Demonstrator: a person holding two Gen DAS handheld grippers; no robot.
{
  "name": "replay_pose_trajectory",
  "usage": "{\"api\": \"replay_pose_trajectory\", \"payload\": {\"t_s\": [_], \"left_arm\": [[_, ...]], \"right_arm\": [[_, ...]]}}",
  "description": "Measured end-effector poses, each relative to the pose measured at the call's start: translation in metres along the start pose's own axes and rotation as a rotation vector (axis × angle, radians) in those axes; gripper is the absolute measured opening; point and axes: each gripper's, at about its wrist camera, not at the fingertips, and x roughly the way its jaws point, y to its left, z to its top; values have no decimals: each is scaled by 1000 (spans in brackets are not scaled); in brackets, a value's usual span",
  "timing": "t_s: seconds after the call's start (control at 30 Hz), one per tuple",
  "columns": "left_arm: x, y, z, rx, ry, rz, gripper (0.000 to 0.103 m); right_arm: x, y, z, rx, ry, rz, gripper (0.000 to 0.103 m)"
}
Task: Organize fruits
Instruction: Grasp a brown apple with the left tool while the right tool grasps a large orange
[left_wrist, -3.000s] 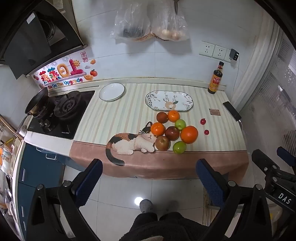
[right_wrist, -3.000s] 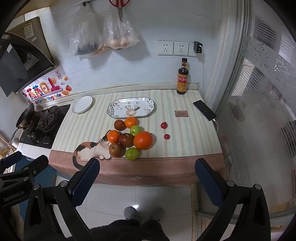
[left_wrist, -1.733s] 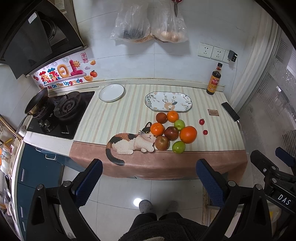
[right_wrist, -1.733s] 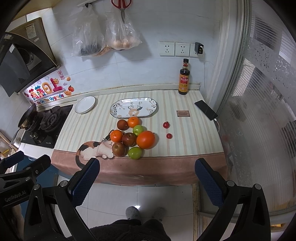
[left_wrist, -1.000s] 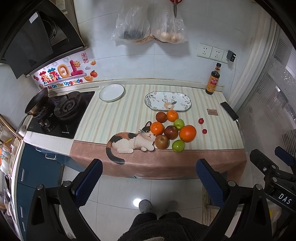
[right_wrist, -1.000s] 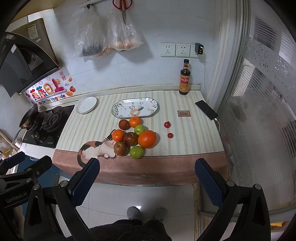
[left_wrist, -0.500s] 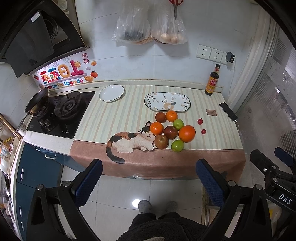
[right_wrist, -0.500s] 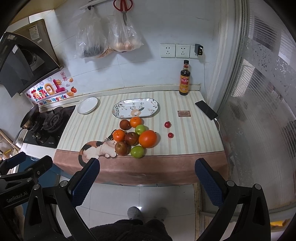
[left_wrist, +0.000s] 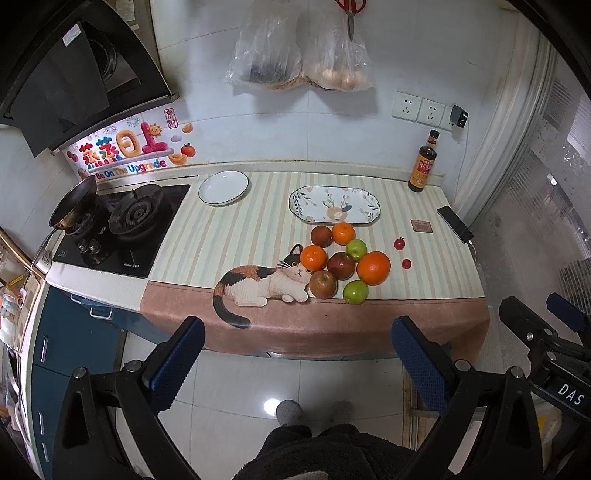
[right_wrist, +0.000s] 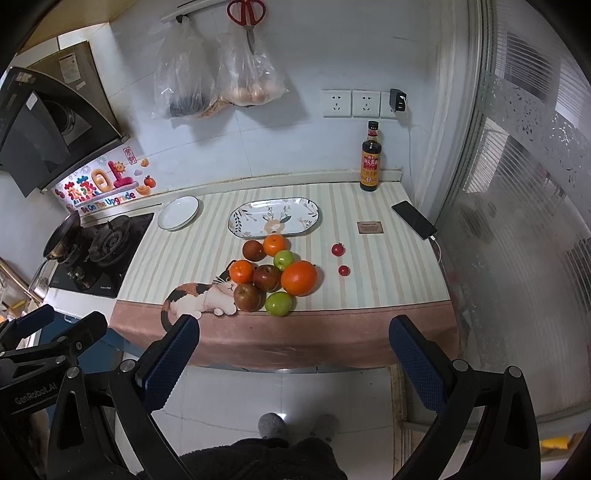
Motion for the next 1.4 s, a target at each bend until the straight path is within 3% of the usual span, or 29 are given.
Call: {"api": "replay_pose_trajectory", "payload": {"t_s": [0.2,0.4,0.63,0.87,1.03,1.23,1.3,1.37,1.4], "left_arm": [[18,16,14,-16,-19,-8,103],[76,41,37,-57,4,-50,103],[185,52,47,-104,169,-37,103],[310,25,32,-160,454,-149,101],[374,-1,22,-212,592,-196,100],[416,-24,16,-245,674,-220,91],[423,-29,16,-244,682,-224,78],[425,-31,16,-237,676,-193,75],[425,-30,16,-234,670,-184,69]], "right_arm": [[15,0,5,73,-13,9,103],[69,-2,13,164,10,51,103],[174,-13,19,235,133,67,103],[307,-39,28,271,312,125,103],[399,-50,31,252,462,174,103],[461,-53,33,228,583,225,103],[473,-51,35,226,611,241,103],[486,-48,35,220,639,250,103],[491,-47,35,215,651,249,103]]}}
